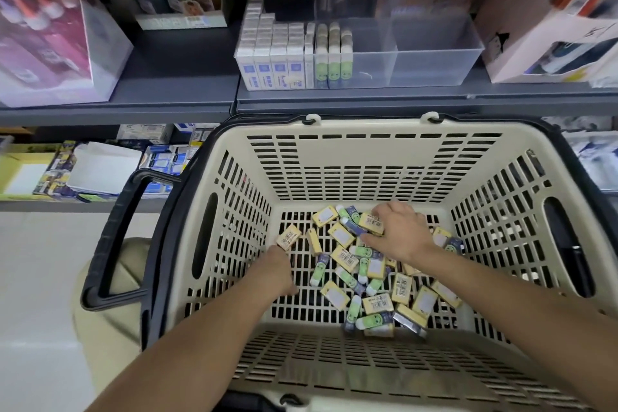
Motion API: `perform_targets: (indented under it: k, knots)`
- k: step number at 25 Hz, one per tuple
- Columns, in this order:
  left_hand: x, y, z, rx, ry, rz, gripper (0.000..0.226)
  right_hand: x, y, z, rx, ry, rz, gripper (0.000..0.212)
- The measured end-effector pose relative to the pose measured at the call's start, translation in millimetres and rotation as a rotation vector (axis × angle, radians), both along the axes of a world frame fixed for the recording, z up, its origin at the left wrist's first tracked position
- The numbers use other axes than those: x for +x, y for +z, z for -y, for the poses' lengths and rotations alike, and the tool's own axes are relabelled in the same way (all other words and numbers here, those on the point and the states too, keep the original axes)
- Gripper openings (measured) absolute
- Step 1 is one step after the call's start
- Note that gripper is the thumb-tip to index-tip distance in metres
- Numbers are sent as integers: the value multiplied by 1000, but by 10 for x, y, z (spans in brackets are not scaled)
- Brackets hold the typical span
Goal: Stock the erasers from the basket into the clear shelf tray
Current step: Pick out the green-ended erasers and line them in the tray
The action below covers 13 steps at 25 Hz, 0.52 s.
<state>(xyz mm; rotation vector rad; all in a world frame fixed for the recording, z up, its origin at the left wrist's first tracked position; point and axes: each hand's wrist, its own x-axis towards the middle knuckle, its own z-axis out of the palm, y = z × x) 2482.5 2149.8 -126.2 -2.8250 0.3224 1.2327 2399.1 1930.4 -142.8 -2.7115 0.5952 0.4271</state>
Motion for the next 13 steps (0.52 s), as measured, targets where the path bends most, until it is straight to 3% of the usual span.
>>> perform_targets:
  k: [3, 8, 11, 13]
  knots:
    - [31, -63, -28, -48, 14, 32, 56, 152, -97, -190, 25, 93, -12, 64]
    - [139, -134, -15, -363, -67, -19, 60, 254, -109, -87, 79, 119, -60, 51]
    - [174, -195, 89, -489, -41, -101, 51, 169, -105, 80, 108, 71, -95, 46]
    - [193, -253, 191, -501, 13, -27, 44, 164, -88, 106, 82, -5, -122, 45]
